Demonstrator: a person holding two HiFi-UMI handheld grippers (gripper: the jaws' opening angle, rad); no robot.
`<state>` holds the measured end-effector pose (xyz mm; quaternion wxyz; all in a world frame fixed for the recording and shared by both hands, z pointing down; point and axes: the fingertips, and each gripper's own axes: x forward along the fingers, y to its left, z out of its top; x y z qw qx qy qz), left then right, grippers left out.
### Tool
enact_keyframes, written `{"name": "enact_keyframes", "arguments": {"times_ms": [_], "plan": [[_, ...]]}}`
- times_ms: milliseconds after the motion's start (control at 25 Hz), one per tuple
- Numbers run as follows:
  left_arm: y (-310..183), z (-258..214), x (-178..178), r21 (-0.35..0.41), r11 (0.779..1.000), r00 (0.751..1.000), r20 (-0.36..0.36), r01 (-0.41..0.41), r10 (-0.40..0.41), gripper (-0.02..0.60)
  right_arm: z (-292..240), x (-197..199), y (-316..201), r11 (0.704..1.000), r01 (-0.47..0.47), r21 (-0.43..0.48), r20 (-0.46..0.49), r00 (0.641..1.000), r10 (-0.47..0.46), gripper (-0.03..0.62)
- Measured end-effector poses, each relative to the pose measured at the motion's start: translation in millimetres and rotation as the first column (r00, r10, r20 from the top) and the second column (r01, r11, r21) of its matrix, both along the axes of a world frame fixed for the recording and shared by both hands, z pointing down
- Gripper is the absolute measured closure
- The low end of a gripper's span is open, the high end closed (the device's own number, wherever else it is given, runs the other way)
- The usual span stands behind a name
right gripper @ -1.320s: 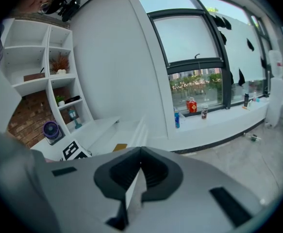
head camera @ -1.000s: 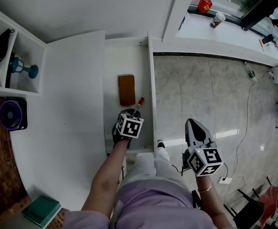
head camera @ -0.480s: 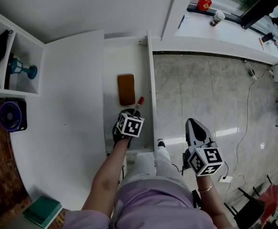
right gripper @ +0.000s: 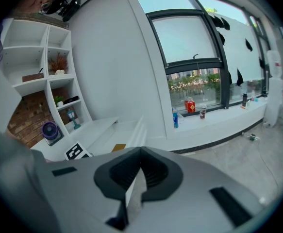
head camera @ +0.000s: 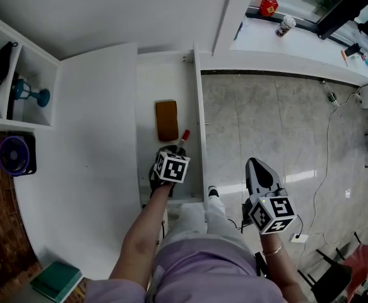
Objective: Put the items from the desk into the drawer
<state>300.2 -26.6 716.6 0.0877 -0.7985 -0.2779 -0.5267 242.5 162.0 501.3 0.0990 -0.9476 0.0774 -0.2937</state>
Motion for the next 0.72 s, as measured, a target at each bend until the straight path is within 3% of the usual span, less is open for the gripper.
{"name": "enact_keyframes", "arguments": {"times_ms": [360,720], "plan": [[-9,-27,1,-0.032,0.998,0.996,-0.060,0.058,-0.060,0.499,-6,0,-5,0.999,0.028,0.015,-0.024,0.999,-0.028,0.591],[-11,-80,6,-0.100,0.991,0.979,-0.177,0.088,-0.104,0.525,-17,-3,-13,0.998,0.065,0.027,-0.068,0.996,-0.063,0.591]]}}
